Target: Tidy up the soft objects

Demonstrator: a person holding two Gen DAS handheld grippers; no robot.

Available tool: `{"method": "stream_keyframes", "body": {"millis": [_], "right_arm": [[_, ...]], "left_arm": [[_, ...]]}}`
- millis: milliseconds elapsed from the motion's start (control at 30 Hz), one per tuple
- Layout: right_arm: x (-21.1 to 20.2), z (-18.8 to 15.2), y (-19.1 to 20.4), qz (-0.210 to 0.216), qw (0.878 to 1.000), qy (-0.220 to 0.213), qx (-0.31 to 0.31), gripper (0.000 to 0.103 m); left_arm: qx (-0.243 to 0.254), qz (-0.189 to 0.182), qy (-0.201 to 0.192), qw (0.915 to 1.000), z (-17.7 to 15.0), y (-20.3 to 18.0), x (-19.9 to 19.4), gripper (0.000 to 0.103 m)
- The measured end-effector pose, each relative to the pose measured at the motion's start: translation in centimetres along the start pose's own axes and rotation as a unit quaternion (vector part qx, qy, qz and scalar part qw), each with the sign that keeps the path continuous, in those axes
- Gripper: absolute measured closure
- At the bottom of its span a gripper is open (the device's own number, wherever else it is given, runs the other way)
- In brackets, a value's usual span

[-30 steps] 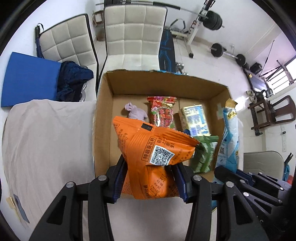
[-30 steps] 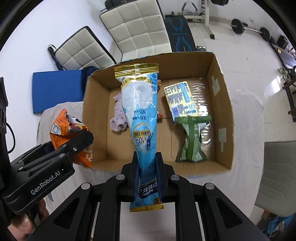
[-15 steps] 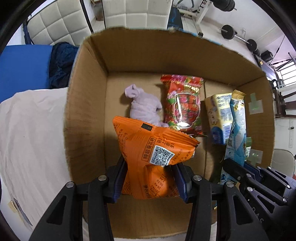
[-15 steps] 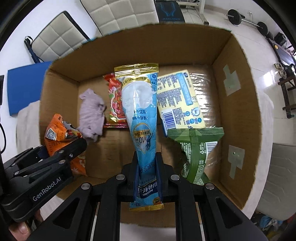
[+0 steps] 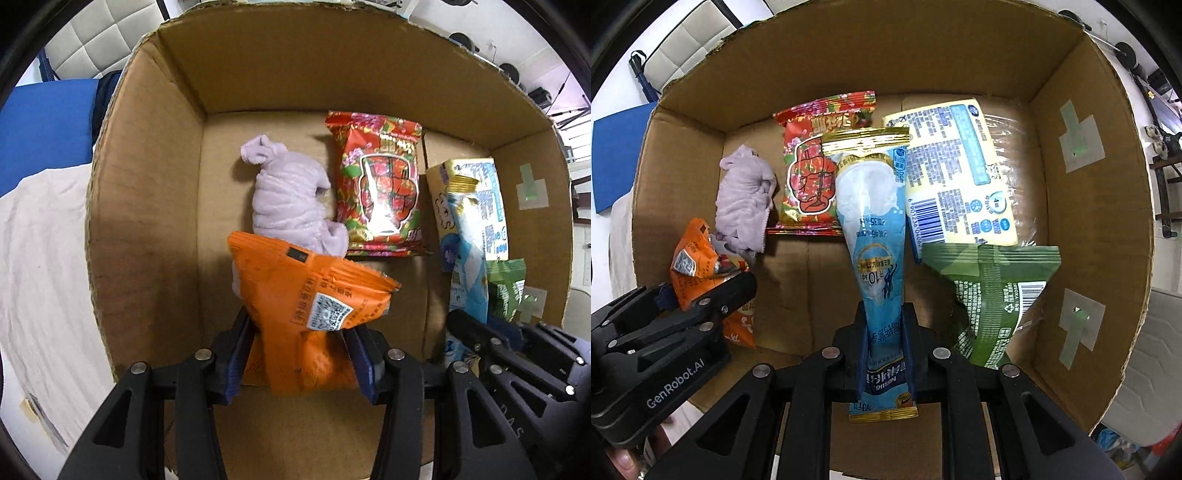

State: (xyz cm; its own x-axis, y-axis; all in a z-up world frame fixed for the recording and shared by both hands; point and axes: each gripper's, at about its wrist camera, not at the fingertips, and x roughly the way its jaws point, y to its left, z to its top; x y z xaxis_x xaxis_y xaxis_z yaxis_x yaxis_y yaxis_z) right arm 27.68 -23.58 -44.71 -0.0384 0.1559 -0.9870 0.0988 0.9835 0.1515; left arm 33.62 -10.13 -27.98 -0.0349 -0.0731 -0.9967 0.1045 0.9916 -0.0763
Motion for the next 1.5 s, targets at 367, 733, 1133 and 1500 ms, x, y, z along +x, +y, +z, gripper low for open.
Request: {"method": "stream_keyframes", "body": {"millis": [367,733,1133,1500], "right_arm": [[-1.7,-0.5,-0.1,-0.009,1.0,-0.012,-0.008,0.049],[-5.2,-3.4,-1.5,-0.009,0.999,-0.04,0.003,0.015],[-11.9,-8.4,-2.5,-0.024,0.994,-0.109,0.017,0.0],[-20.6,-17.1,-3.8,-0.016,0.978,-0.208,0.022,0.0]], "left_arm": [[-0.006,0.003,-0.023,0.9997,-1.5,0.5,-2.4,0.049],[-0.014,0.009,-0.076,0.997,-3.2,0.7,-7.9,0.013],[-0.017,0.027,-0.142,0.9894,-7.1,0.3,-13.1,0.008],[-0.025,0.038,-0.243,0.9691,-16.9,-1.8,-21.9,0.008]]}}
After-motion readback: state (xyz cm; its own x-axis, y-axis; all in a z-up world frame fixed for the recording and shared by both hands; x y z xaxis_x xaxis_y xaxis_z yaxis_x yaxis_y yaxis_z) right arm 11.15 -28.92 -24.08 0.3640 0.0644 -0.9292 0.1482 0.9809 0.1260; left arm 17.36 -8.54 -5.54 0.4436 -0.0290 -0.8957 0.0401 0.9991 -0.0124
